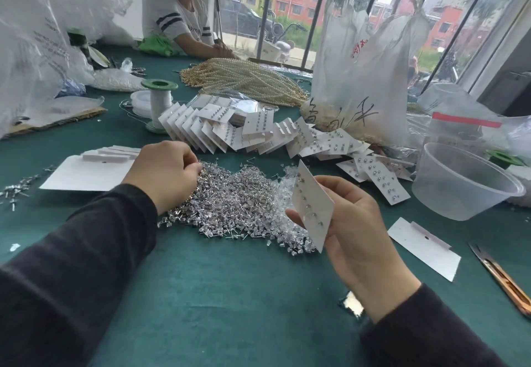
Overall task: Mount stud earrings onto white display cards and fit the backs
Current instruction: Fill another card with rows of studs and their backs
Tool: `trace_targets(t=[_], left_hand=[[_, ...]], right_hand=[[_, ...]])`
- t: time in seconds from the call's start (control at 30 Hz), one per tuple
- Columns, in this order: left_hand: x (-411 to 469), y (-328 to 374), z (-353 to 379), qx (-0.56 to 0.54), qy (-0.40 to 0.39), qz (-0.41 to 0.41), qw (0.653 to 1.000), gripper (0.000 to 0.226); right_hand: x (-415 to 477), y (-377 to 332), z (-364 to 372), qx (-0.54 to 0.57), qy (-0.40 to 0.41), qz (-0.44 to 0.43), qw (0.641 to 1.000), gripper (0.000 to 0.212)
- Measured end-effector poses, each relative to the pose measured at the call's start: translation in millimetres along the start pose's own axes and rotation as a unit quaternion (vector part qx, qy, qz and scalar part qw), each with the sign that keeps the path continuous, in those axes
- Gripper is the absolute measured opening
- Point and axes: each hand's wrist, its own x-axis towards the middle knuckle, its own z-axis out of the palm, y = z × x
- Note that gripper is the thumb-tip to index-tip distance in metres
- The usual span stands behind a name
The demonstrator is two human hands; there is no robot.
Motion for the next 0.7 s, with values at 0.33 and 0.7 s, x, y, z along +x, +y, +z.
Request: trace_targets(t=[0.33,0.7], left_hand=[[3,1,-6,-0.019,-0.029,-0.049,0.998,0.028],[-21,31,-12,-0.4,-0.157,-0.042,0.902,0.021]], right_hand=[[4,-2,-3,0.101,-0.055,0.108,0.988,0.028],[0,-5,-1,0.284,-0.097,0.204,0.932,0.021]])
